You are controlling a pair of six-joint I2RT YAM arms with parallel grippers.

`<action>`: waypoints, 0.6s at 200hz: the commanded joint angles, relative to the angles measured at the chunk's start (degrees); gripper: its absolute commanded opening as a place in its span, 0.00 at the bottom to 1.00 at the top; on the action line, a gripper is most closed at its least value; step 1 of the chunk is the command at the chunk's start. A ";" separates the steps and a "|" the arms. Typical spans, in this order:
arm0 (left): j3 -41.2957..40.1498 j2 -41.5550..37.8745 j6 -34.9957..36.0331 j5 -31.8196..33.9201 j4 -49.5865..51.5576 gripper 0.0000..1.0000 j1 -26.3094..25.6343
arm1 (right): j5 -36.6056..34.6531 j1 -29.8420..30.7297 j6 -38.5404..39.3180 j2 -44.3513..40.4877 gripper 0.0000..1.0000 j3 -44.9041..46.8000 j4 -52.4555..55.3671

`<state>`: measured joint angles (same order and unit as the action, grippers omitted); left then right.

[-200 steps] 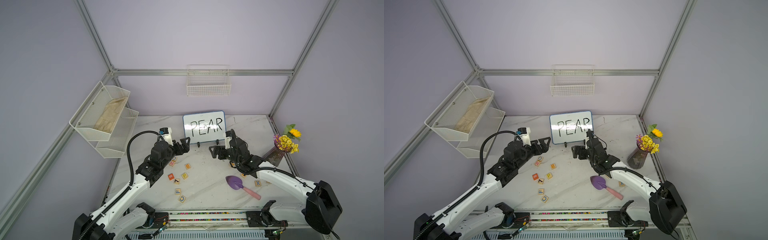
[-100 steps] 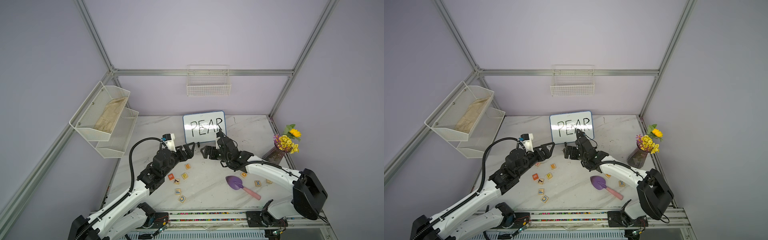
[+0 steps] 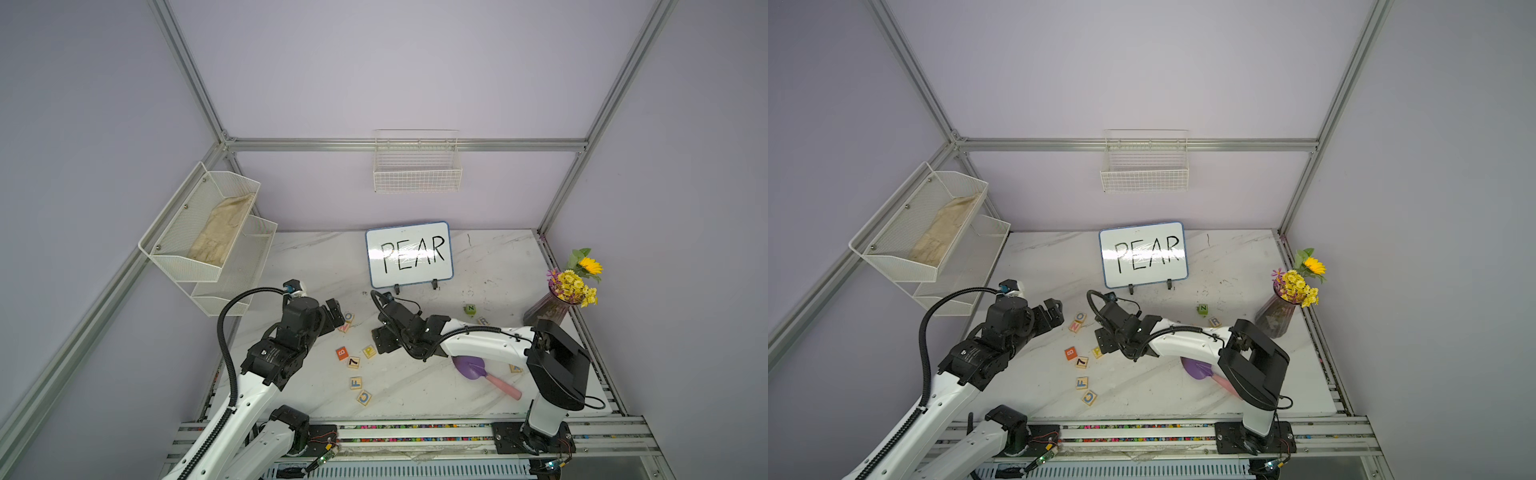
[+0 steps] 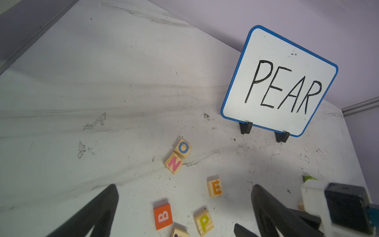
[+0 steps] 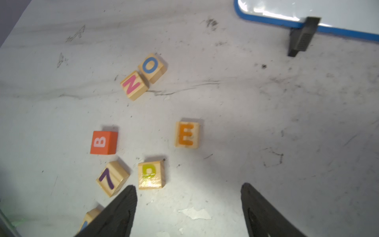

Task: Spell the uppercase word “pear” with letter blocks
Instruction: Pick up the letter block from the center of the board.

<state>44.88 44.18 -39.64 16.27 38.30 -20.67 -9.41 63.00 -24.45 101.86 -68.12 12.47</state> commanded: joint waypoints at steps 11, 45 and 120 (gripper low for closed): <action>-2.30 -4.00 -0.41 0.83 2.25 1.00 1.53 | -7.26 3.38 1.33 2.89 0.79 -2.61 4.22; -4.41 -7.06 -0.79 -1.33 2.31 1.00 2.60 | -10.33 6.97 1.90 8.17 0.75 -7.25 6.77; -12.18 -13.15 -5.85 -7.75 5.88 1.00 3.31 | -9.67 7.40 -0.24 14.71 0.66 -12.72 9.63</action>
<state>37.12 33.89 -42.06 11.90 42.28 -17.93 -18.17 70.43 -23.42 116.18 -79.18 19.44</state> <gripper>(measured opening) 0.997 0.672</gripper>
